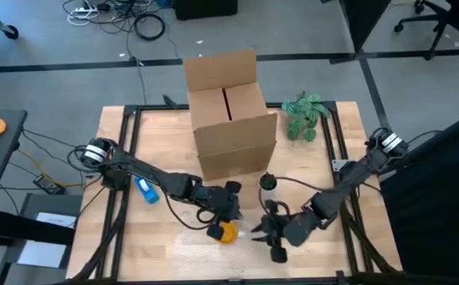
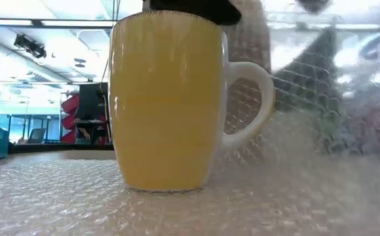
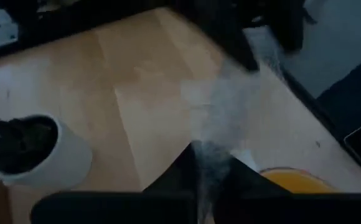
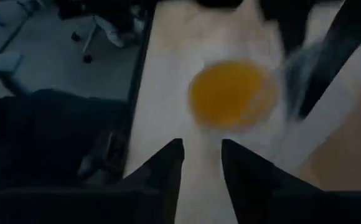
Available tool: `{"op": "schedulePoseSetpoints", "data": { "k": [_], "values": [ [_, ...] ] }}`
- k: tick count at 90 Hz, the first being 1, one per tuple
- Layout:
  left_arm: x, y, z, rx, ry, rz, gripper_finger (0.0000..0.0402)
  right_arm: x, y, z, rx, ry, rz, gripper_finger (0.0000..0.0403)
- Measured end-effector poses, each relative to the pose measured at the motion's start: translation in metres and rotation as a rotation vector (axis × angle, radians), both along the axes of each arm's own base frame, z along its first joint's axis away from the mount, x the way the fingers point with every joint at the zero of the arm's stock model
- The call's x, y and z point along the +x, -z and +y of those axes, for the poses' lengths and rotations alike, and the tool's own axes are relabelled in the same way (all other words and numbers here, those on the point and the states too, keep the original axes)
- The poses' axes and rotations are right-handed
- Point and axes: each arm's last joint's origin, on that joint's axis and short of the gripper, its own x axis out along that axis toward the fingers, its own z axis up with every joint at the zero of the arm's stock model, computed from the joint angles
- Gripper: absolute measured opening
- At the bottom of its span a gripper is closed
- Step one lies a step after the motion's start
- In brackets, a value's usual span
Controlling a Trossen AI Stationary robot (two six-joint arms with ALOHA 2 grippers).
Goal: Wrap mug
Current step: Wrap the yellow mug with the transparent bubble wrap
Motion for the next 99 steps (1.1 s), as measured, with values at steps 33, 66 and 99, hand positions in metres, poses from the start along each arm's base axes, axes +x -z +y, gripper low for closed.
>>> {"op": "schedulePoseSetpoints", "data": {
  "k": [33,66,99],
  "values": [
    [-0.001,0.0,0.008,0.096,-0.14,0.001,0.0,-0.045,0.017,0.017,0.209,0.2,0.313,0.0079],
    [-0.001,0.0,0.008,0.073,-0.155,0.001,0.0,-0.065,0.019,0.031,0.361,0.28,0.414,0.008],
    [-0.001,-0.001,0.008,0.013,-0.195,0.009,0.0,-0.058,0.022,0.042,0.432,0.329,0.293,0.008]
  ]
}}
